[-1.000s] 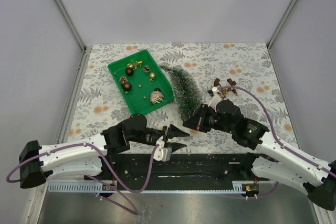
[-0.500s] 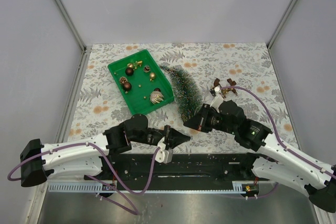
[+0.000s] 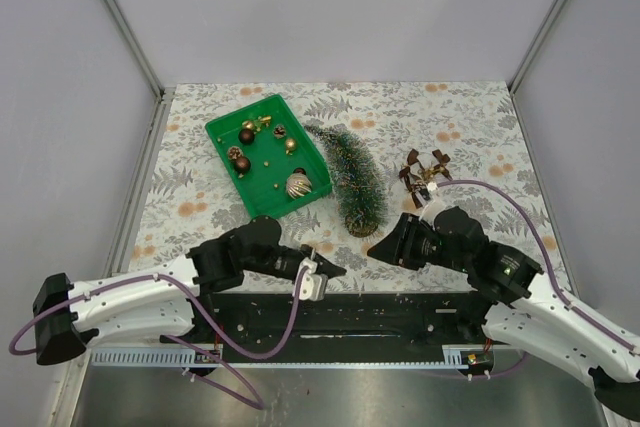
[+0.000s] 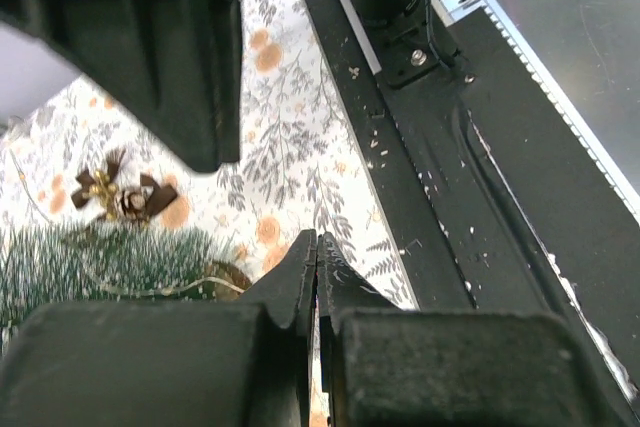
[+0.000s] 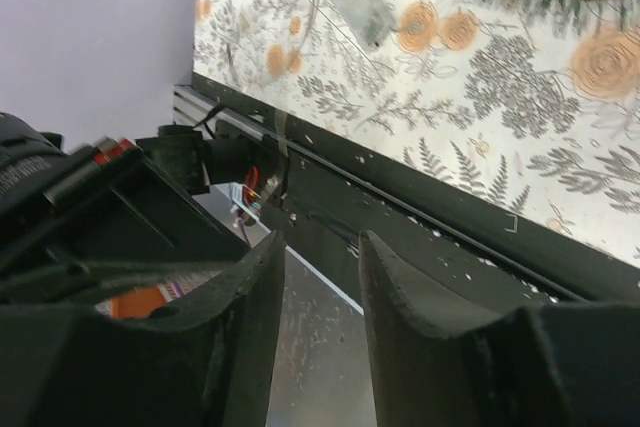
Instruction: Decorate the small christmas tree
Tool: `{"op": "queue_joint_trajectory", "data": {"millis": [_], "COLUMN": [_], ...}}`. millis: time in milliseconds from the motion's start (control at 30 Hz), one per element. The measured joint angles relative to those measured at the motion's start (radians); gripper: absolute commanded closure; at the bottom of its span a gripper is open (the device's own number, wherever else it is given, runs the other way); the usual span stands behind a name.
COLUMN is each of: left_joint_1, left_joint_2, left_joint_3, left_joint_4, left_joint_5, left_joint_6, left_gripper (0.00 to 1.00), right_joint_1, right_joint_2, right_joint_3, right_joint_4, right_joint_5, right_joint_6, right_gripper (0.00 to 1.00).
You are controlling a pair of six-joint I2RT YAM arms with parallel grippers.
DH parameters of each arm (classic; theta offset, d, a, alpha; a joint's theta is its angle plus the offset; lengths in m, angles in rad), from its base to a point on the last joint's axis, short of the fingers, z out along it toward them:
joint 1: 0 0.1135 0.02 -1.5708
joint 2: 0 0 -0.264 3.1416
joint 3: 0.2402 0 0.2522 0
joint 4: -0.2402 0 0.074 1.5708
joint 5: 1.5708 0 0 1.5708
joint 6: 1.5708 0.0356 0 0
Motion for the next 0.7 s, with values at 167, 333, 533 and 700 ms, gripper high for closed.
{"op": "queue_joint_trajectory", "data": {"millis": [167, 333, 533, 700], "left_joint_1": [0.08, 0.164, 0.247, 0.321], "left_joint_2": [-0.061, -0.132, -0.21, -0.269], "left_joint_3": [0.0, 0.0, -0.035, -0.074], "left_joint_4": [-0.084, -0.133, -0.171, -0.209], "left_joint_5": [0.004, 0.01, 0.021, 0.028], "left_joint_6": [-0.068, -0.138, -0.216, -0.249], "left_gripper": [1.0, 1.0, 1.0, 1.0], "right_joint_1": [0.0, 0.001, 0.002, 0.002], "right_joint_2": [-0.022, -0.016, 0.05, 0.166], "right_joint_3": [-0.005, 0.059, 0.342, 0.501], "right_joint_4": [-0.1, -0.232, -0.299, -0.232], "right_joint_5": [0.018, 0.098, 0.302, 0.483], "right_joint_6": [-0.004, -0.04, -0.175, -0.339], "right_gripper": [0.45, 0.37, 0.34, 0.22]}}
